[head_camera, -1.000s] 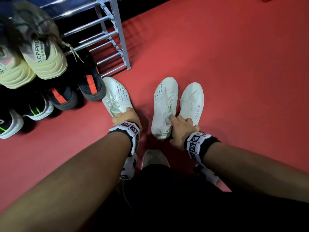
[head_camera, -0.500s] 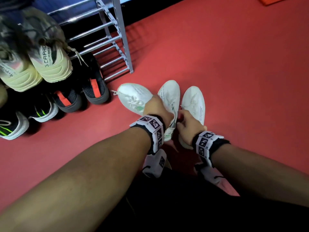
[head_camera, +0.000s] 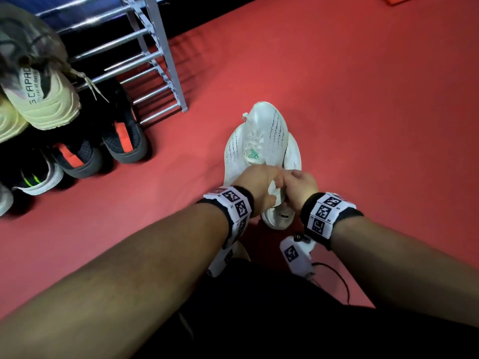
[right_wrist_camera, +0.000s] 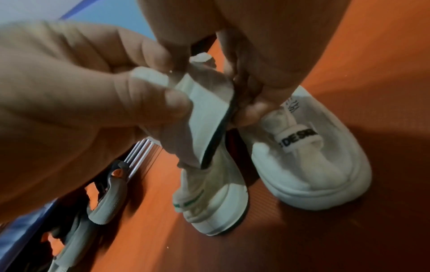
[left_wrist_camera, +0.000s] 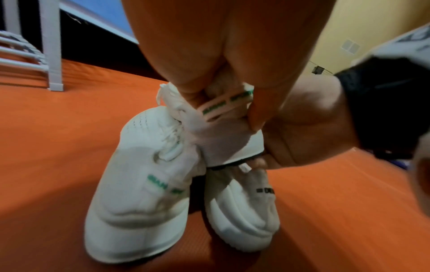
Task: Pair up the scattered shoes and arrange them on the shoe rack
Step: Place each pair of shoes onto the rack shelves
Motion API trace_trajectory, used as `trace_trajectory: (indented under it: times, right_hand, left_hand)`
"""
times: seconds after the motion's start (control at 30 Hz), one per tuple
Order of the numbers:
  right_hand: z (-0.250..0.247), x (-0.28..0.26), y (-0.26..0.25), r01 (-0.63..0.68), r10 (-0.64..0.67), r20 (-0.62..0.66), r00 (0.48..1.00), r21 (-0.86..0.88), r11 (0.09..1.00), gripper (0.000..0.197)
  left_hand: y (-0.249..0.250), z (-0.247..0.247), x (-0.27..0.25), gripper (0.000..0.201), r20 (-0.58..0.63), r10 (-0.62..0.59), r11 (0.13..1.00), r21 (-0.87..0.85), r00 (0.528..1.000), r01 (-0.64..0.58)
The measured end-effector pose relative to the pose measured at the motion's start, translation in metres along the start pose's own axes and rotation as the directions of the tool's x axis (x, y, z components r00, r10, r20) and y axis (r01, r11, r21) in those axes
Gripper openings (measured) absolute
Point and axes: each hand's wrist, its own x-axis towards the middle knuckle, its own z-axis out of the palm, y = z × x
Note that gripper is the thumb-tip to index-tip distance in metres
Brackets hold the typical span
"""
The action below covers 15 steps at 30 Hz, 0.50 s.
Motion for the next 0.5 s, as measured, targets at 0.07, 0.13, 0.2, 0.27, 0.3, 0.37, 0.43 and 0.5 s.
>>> trace_trajectory:
  times: [0.07, 0.13, 0.2, 0.27, 0.3, 0.37, 0.43, 0.5]
  right_hand:
    - [-0.003, 0.003, 0.004, 0.025, -0.03, -0.034, 0.999, -0.16, 0.987, 0.037]
    - [-0.009, 0.005, 0.007, 0.03, -0.057, -0.087, 0.995, -0.281, 0.959, 0.03]
    - [-0.014, 0.005, 0.01, 0.021, -0.064, -0.121, 0.991, -0.333, 0.943, 0.026]
    - [-0.018, 0.007, 0.014, 0.001, -0.066, -0.162, 0.985, -0.373, 0.928, 0.025]
    - [-0.02, 0.008, 0.014, -0.009, -0.064, -0.171, 0.983, -0.396, 0.918, 0.024]
    - [-0.022, 0.012, 0.016, -0.006, -0.073, -0.166, 0.983, -0.432, 0.902, 0.023]
    - [-0.02, 0.012, 0.017, 0.005, -0.079, -0.141, 0.987, -0.463, 0.886, 0.021]
    - [-0.018, 0.01, 0.018, 0.024, -0.084, -0.103, 0.991, -0.482, 0.876, 0.02]
  left_hand:
    - [-0.002, 0.002, -0.001, 0.049, -0.03, -0.002, 1.0, 0.024, 1.0, 0.002]
    - [-0.005, 0.002, -0.003, 0.077, -0.127, -0.095, 0.994, 0.047, 0.987, 0.102]
    - [-0.008, 0.002, -0.005, 0.092, -0.178, -0.208, 0.977, 0.009, 0.962, 0.213]
    - [-0.013, 0.002, -0.007, 0.088, -0.085, -0.294, 0.955, 0.019, 0.952, 0.296]
    - [-0.014, 0.002, -0.008, 0.08, 0.008, -0.321, 0.941, 0.113, 0.947, 0.318]
    - [-0.019, 0.005, -0.009, 0.063, 0.151, -0.354, 0.902, 0.315, 0.923, 0.294]
    - [-0.024, 0.006, -0.006, 0.043, 0.162, -0.379, 0.883, 0.356, 0.911, 0.304]
    - [-0.028, 0.004, -0.001, 0.027, 0.109, -0.403, 0.881, 0.313, 0.909, 0.353]
